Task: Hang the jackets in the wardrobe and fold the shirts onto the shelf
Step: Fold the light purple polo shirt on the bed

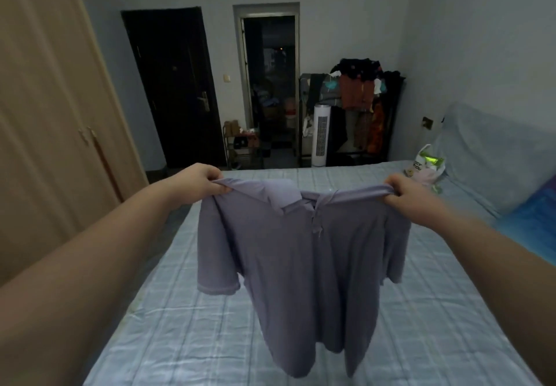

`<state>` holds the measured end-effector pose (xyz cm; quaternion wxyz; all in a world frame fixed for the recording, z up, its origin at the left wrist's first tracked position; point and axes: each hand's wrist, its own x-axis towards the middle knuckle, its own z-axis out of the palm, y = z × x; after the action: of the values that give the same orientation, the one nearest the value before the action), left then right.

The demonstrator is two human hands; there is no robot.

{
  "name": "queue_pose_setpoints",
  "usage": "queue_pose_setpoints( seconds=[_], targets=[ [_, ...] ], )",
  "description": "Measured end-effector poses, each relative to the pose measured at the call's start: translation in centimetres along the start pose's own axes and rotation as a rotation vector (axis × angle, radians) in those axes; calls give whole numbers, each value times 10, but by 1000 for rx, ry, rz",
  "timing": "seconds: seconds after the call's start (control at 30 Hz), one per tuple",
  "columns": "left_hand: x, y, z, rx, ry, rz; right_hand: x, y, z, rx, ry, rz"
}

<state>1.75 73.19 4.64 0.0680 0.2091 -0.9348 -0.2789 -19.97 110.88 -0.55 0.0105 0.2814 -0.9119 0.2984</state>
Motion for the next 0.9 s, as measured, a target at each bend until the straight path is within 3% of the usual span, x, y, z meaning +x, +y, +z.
queue_pose_setpoints(
  seconds=[0.13, 0.3, 0.4, 0.63, 0.73, 0.83, 0.9],
  targets=[
    [-15, -18, 7, -222, 47, 5, -13, -13, 3, -67, -48, -31],
    [-27, -41, 10, -246, -137, 33, -30, -18, 3, 113, -224, 137],
    [-29, -46, 2, -196, -259, 57, -39, -20, 1, 191, -164, 151],
    [-30, -44, -8, -488, -354, 4, -40, -20, -9, 163, 78, -72],
    [-13, -47, 16, -546, -285, -46, -25, -9, 5, 45, 92, -114],
    [25, -59, 58, -319, -56, -50, 1, 11, 36, -75, 115, -114],
    [56, -68, 93, -287, 56, -61, 21, 32, 64, -101, 122, -102]
  ],
)
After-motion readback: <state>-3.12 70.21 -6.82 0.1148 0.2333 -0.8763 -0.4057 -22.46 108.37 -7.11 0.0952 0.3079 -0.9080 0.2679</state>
